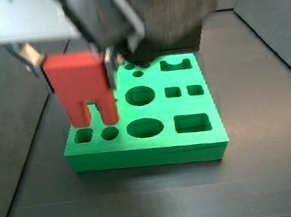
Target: Insert the square-circle object.
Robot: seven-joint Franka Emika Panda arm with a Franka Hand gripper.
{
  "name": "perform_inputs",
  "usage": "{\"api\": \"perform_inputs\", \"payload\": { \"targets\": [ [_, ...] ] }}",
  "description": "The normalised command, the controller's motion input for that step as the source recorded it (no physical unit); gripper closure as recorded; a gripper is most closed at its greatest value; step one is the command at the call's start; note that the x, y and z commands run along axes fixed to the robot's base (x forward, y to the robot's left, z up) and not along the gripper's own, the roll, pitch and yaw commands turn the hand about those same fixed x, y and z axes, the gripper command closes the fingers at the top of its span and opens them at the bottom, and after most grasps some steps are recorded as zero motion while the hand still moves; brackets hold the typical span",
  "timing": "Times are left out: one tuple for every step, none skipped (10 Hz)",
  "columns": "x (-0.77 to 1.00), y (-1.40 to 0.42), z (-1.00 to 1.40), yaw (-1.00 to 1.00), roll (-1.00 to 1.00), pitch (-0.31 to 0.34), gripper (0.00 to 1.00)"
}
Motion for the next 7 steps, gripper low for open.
{"api": "perform_inputs", "payload": {
  "targets": [
    [-0.11, 0.02, -0.37, 0.00, -0.10, 0.164, 1.00],
    [0.00, 0.01, -0.08, 0.00, -0.04, 0.021, 1.00],
    [0.00, 0.00, -0.05, 0.00, -0.01, 0.000, 1.00],
    [-0.08, 0.04, -0.37, 0.00, -0.23, -0.150, 1.00],
    [-0.14, 0.10, -0.26, 0.00, -0.37, -0.233, 1.00],
    [-0.14, 0.05, -0.17, 0.00, -0.35, -0.246, 1.00],
    [-0.13, 0.02, -0.16, 0.00, -0.30, -0.214, 1.00]
  ]
}}
